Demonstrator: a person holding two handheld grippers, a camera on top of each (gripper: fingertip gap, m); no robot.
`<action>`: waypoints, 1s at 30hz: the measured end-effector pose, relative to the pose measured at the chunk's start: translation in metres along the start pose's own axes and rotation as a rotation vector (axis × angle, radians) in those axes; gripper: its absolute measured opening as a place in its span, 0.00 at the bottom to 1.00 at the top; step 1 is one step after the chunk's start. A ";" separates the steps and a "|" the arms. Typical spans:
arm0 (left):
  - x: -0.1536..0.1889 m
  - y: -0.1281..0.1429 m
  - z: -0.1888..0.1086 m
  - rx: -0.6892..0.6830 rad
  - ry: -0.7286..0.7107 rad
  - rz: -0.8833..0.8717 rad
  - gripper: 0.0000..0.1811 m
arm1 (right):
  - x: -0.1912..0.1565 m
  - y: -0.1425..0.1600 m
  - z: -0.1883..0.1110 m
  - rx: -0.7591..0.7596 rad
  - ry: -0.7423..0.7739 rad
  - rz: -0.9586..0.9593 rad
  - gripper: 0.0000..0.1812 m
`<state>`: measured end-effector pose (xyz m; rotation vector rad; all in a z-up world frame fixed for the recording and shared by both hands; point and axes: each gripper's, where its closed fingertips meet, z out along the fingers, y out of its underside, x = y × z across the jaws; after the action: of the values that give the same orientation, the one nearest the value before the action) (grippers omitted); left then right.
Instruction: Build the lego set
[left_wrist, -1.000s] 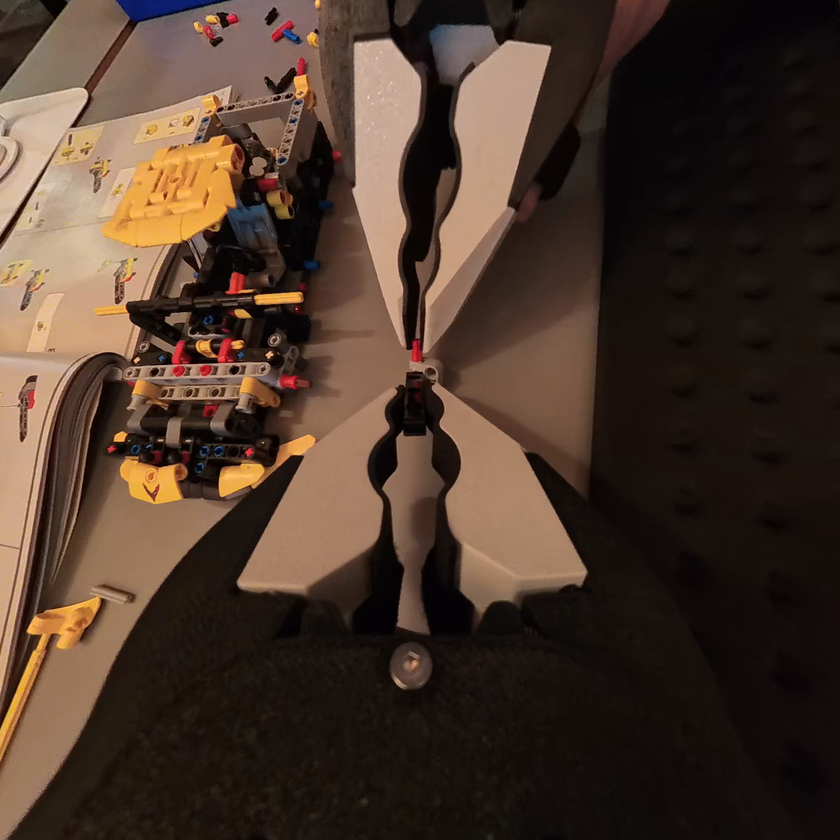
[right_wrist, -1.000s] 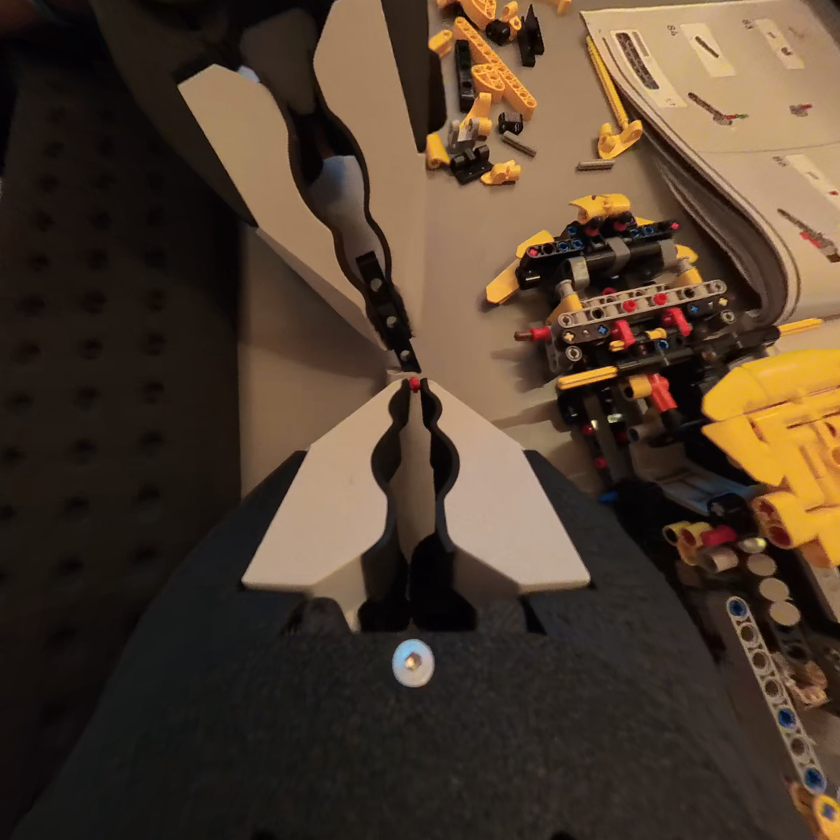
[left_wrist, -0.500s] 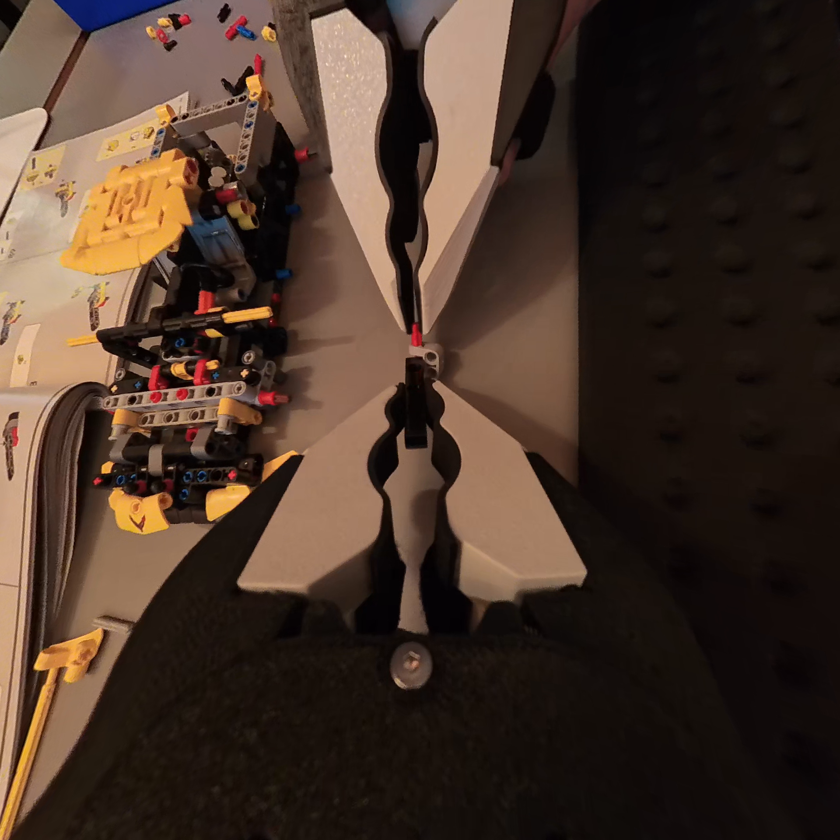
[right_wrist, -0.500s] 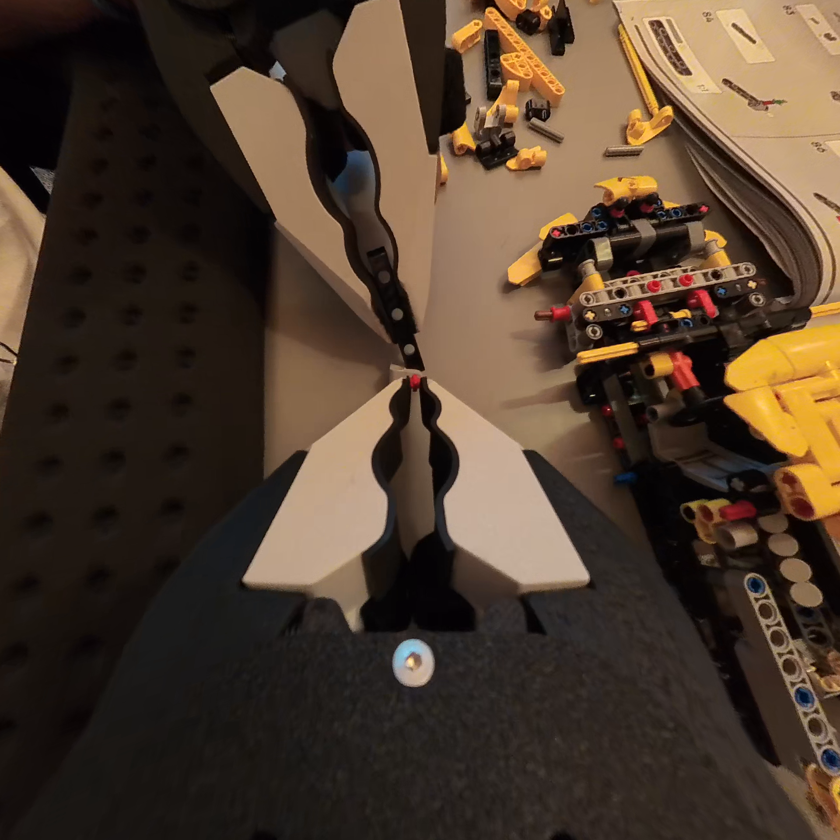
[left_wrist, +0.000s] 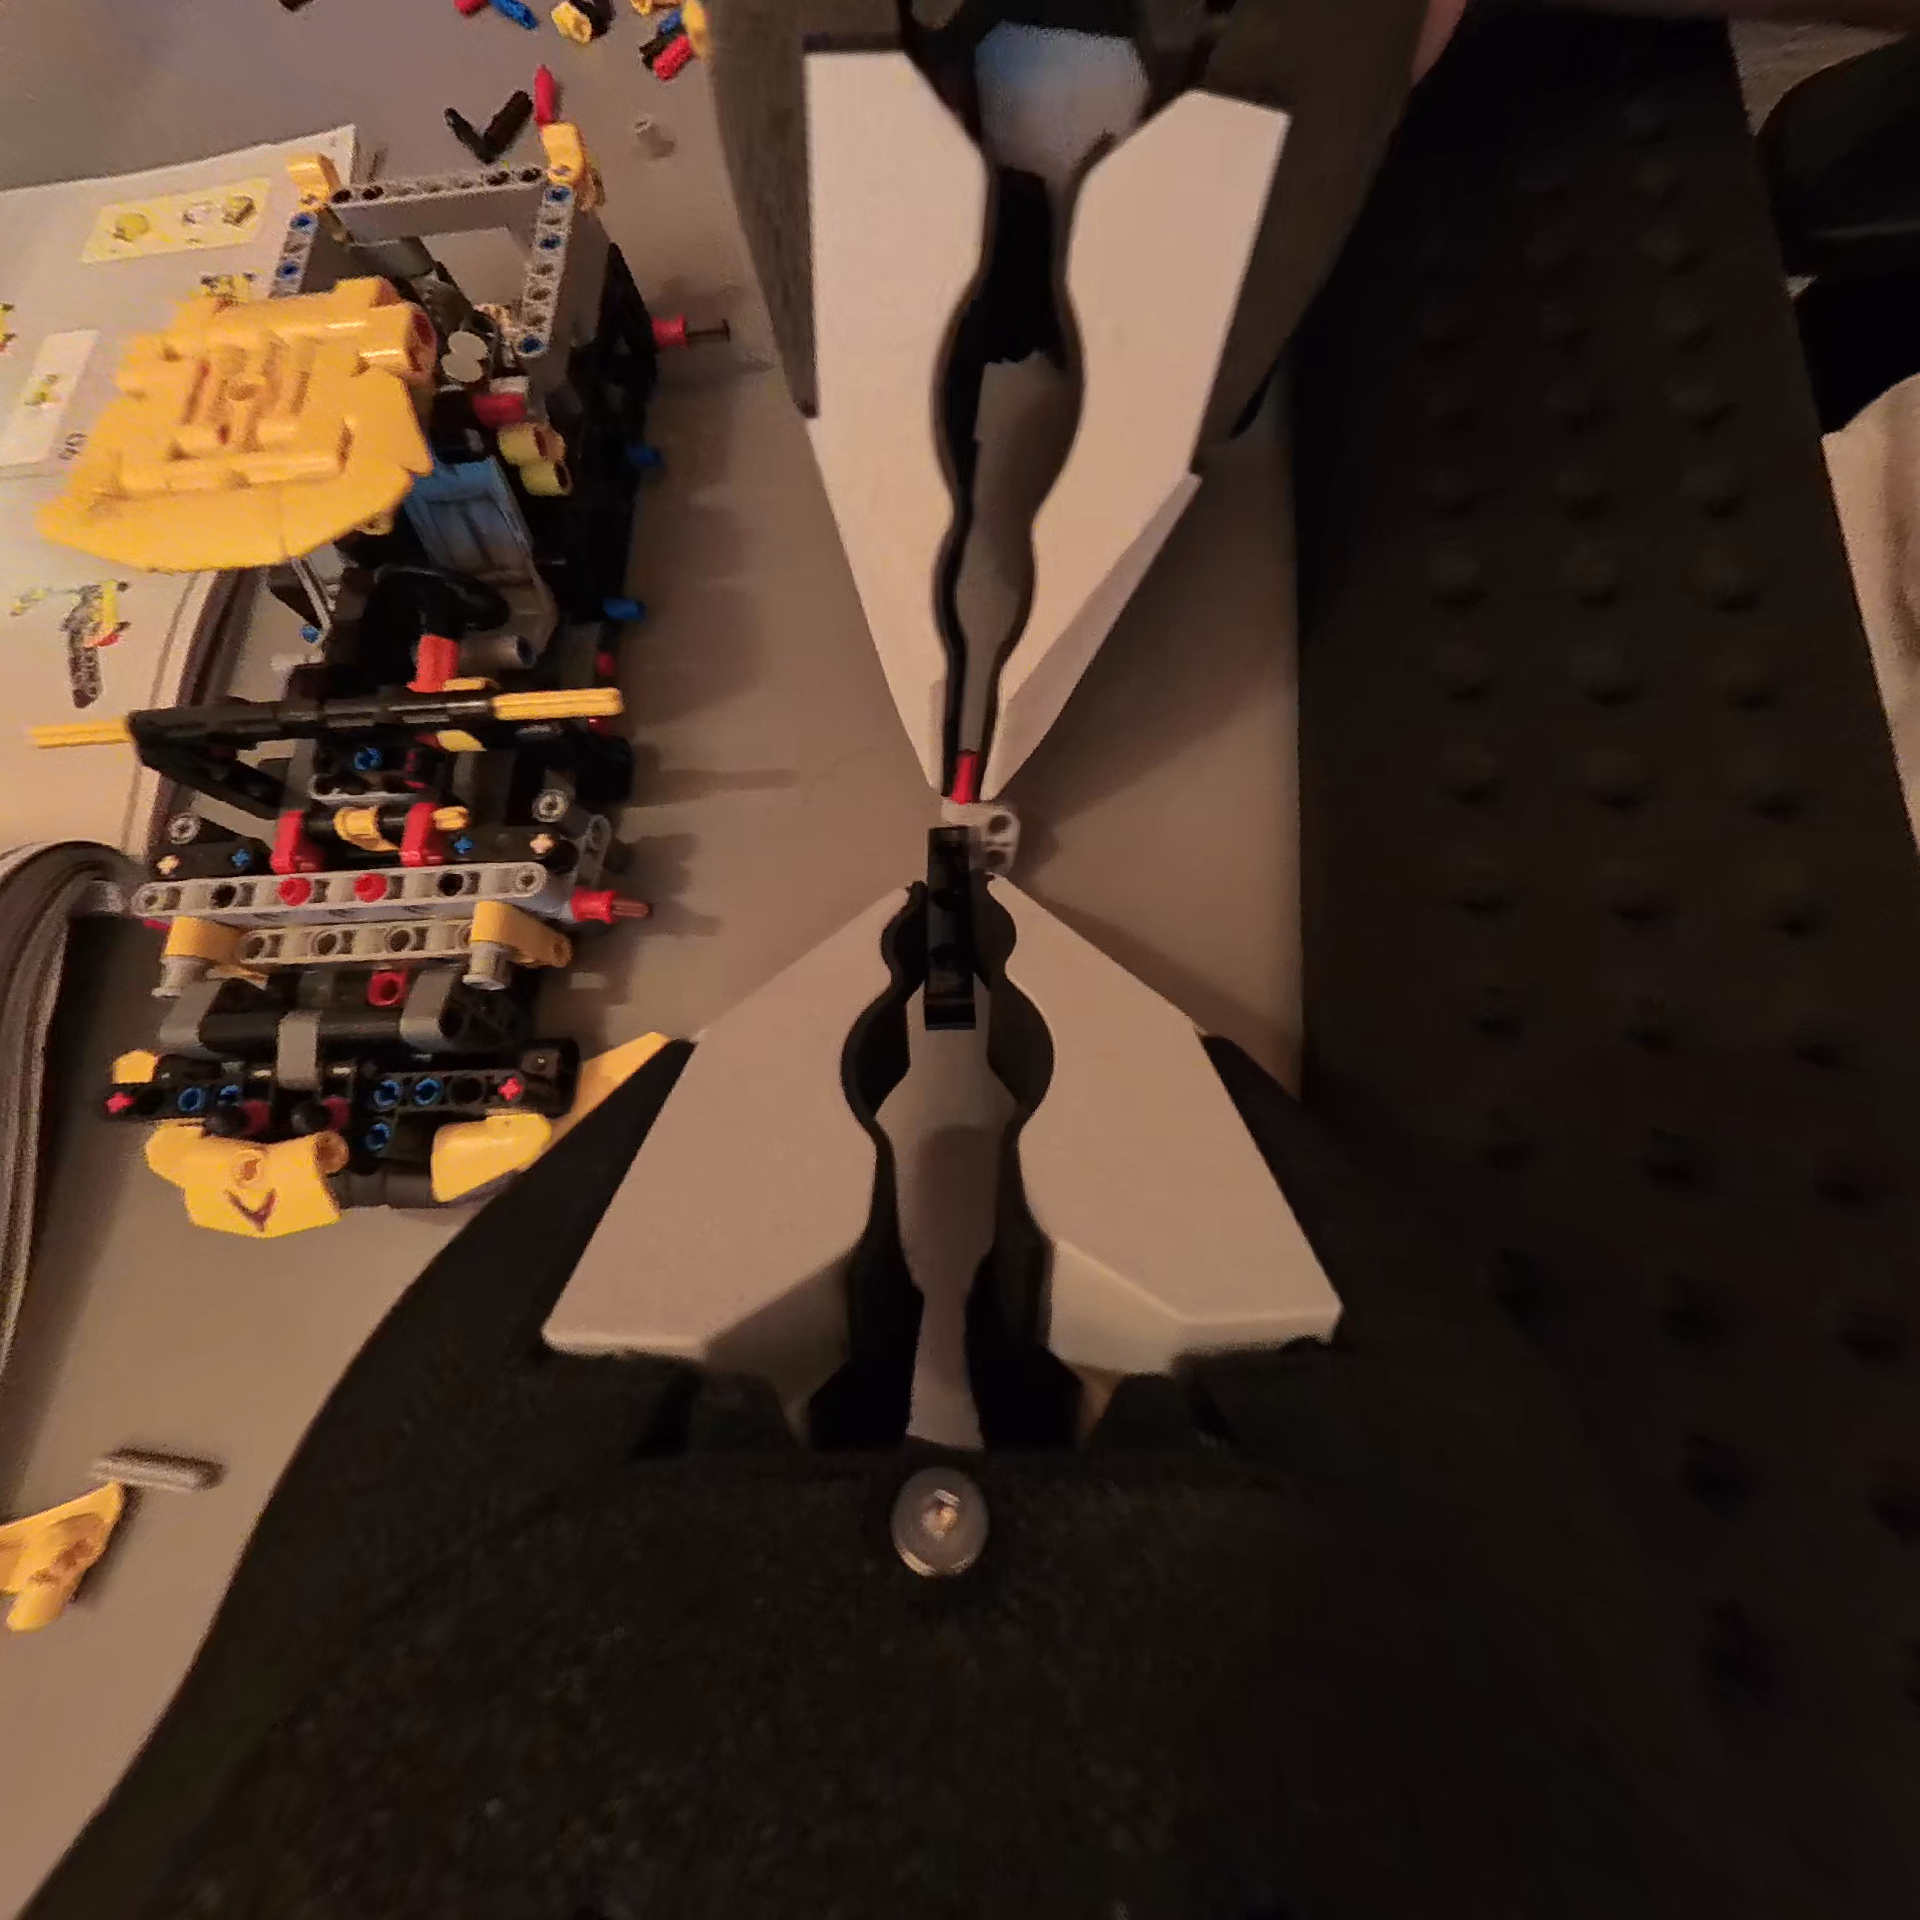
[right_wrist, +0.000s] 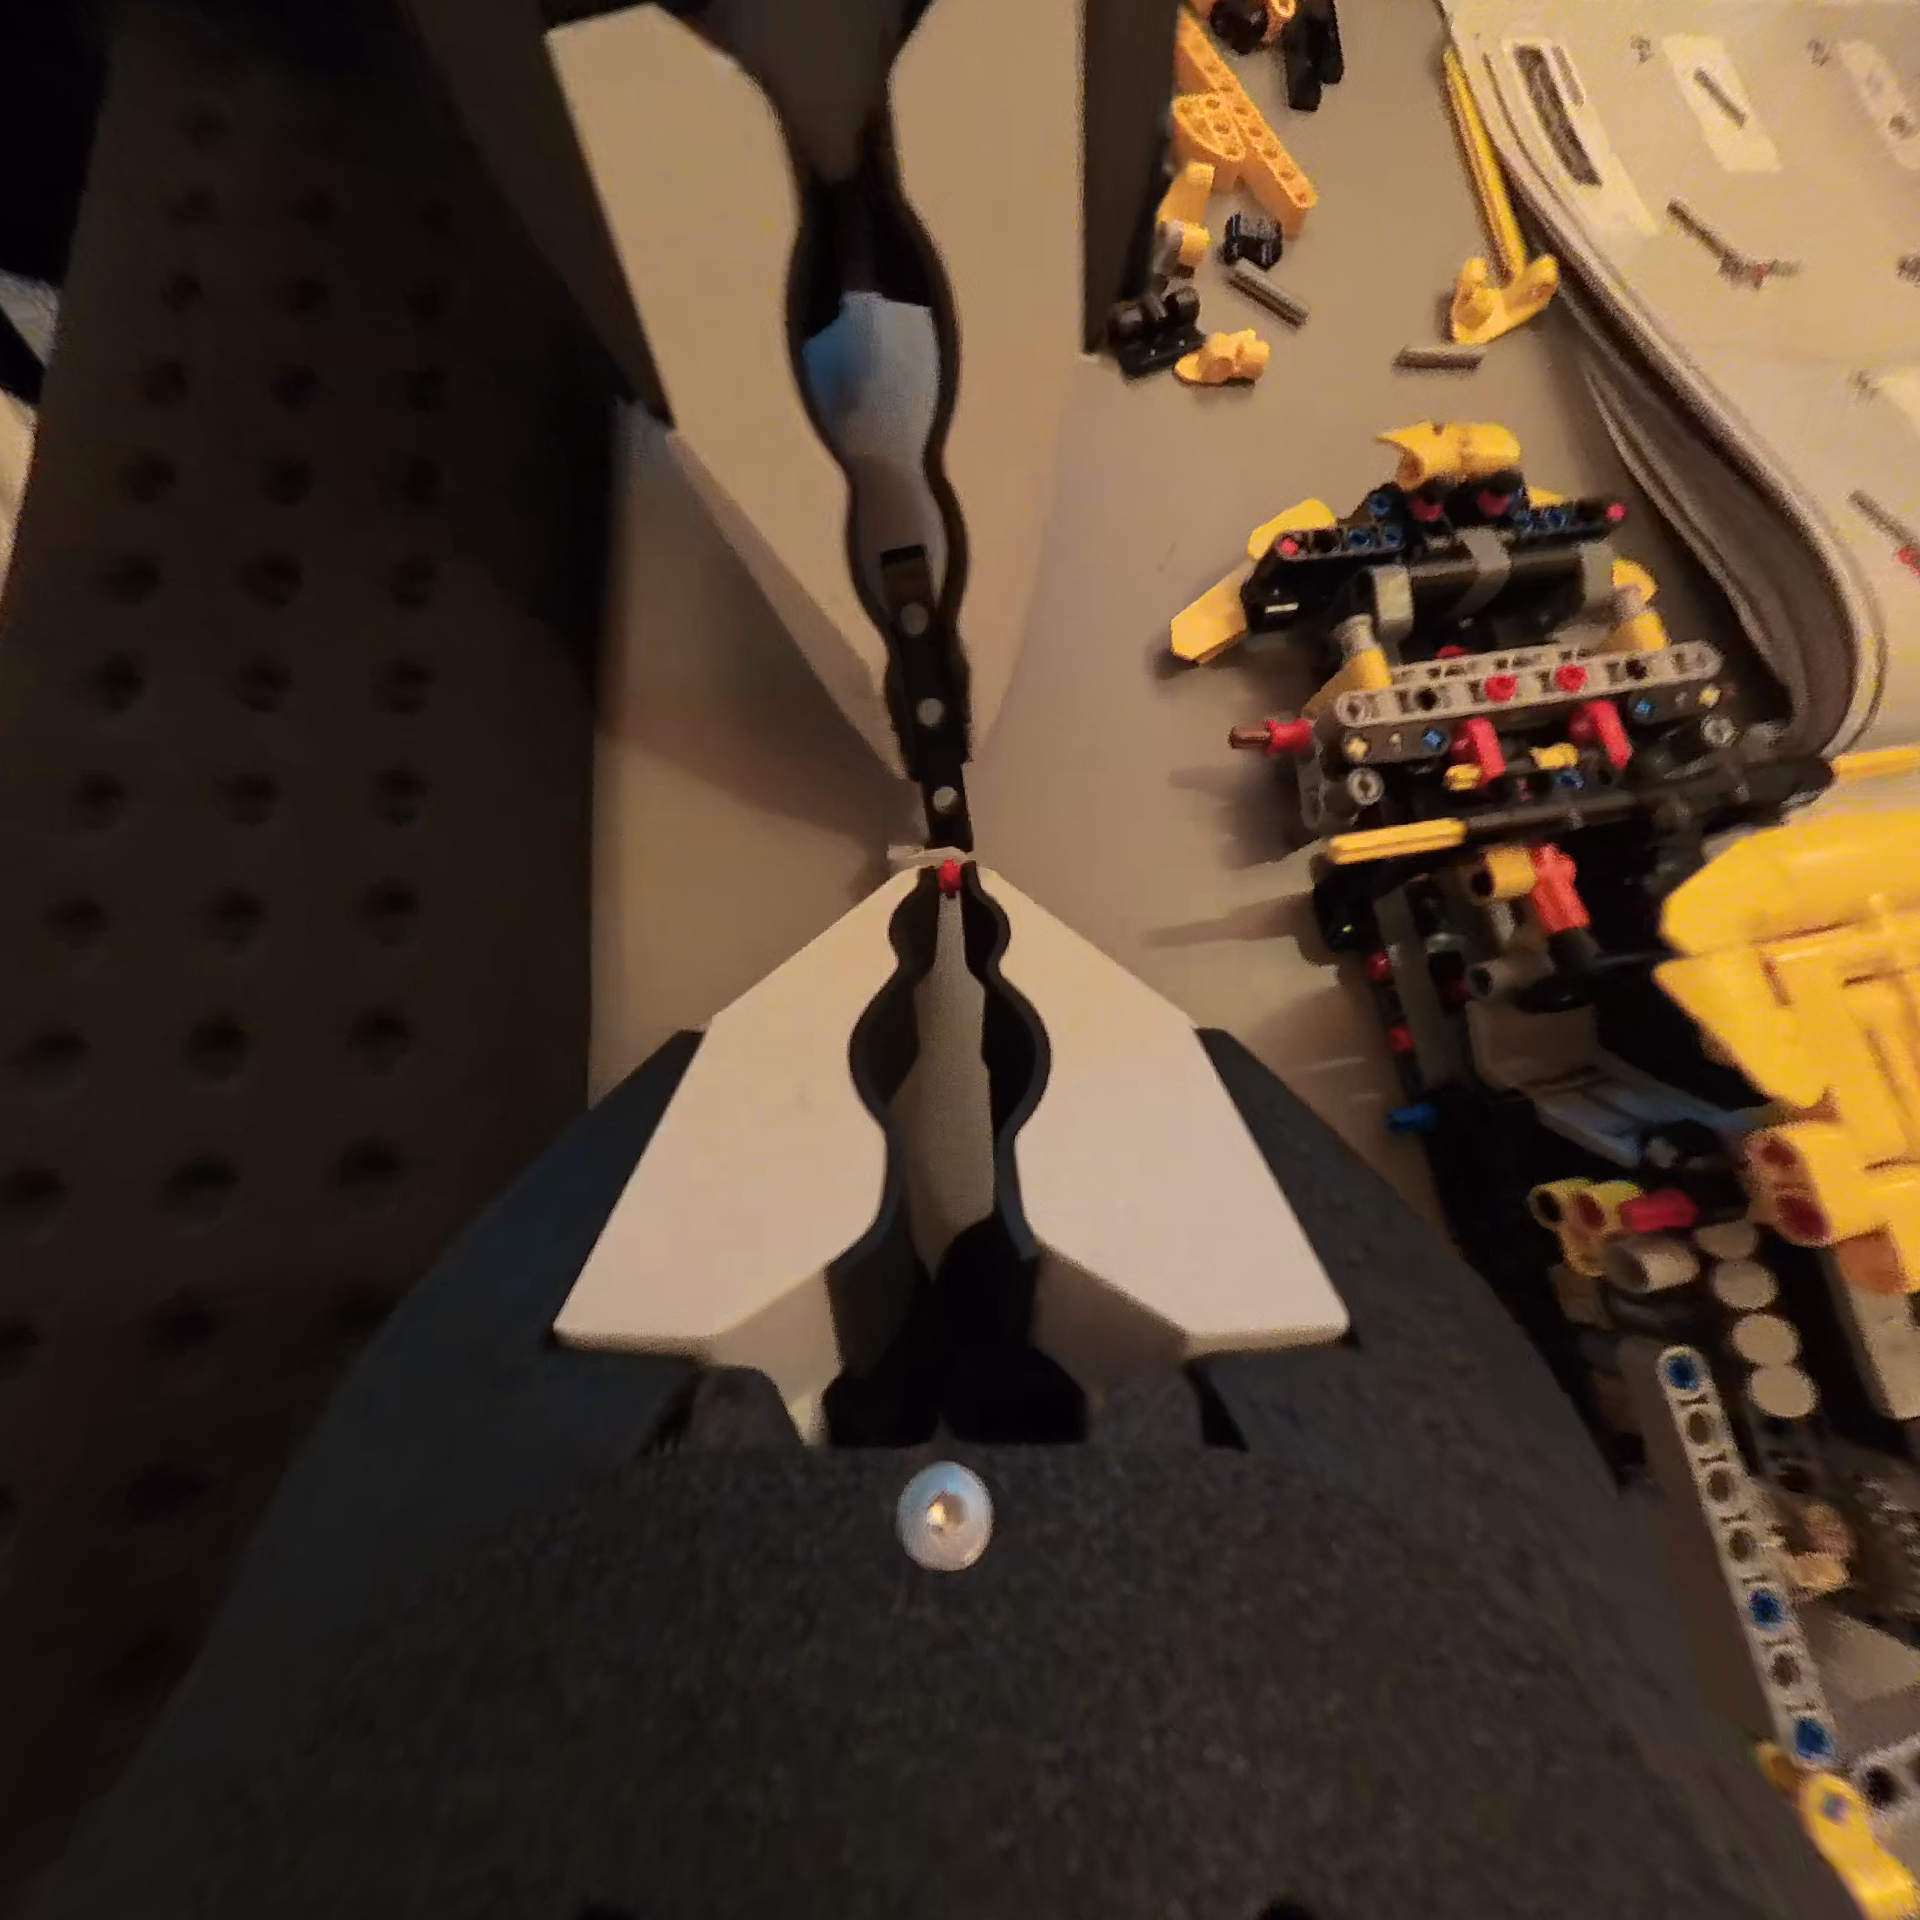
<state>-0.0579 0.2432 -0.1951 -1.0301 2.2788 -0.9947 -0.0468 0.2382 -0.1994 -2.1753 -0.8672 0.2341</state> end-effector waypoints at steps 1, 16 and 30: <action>-0.003 -0.001 0.000 0.003 -0.008 0.005 0.04 | -0.001 -0.001 -0.001 -0.004 0.003 -0.034 0.02; -0.011 -0.011 -0.003 -0.014 -0.114 0.102 0.04 | 0.005 -0.013 -0.007 0.076 0.024 0.062 0.02; -0.016 -0.010 -0.002 -0.038 -0.180 0.101 0.04 | 0.010 -0.016 -0.005 0.122 0.034 0.141 0.02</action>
<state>-0.0447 0.2524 -0.1848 -0.9678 2.1862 -0.7879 -0.0453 0.2498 -0.1834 -2.1221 -0.6640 0.3103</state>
